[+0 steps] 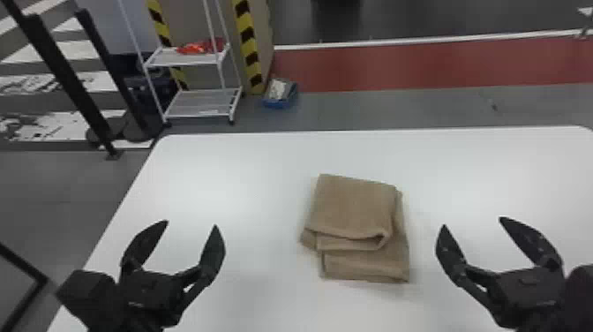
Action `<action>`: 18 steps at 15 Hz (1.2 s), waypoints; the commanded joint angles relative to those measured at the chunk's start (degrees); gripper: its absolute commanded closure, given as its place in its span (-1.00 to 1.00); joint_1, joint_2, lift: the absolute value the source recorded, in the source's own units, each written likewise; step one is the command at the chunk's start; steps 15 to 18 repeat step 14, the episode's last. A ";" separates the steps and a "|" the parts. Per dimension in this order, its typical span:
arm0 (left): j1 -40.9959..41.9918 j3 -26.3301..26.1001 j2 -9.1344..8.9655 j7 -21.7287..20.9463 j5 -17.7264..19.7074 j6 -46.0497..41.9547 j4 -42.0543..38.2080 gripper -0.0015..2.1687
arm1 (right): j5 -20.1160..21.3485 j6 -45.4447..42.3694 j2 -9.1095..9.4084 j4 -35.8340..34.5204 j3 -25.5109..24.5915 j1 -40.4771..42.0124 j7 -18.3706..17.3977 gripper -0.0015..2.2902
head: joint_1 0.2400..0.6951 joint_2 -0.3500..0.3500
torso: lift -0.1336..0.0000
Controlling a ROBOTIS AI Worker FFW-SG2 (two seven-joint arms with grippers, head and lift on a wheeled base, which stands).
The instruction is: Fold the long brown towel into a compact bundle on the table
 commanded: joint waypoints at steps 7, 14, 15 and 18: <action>-0.42 -0.28 -0.32 0.01 -0.10 0.00 0.44 -0.90 | -0.17 -0.18 0.05 0.41 0.00 -0.22 -0.04 -0.94 | 1.00 0.42 | -0.84; -0.95 -0.64 -0.32 0.45 -0.54 0.18 0.96 -0.90 | -0.17 -0.54 0.05 0.94 0.00 -0.49 -0.04 -0.94 | 1.00 0.41 | -0.84; -0.95 -0.64 -0.32 0.45 -0.54 0.18 0.96 -0.90 | -0.17 -0.54 0.05 0.94 0.00 -0.49 -0.04 -0.94 | 1.00 0.41 | -0.84; -0.95 -0.64 -0.32 0.45 -0.54 0.18 0.96 -0.90 | -0.17 -0.54 0.05 0.94 0.00 -0.49 -0.04 -0.94 | 1.00 0.41 | -0.84</action>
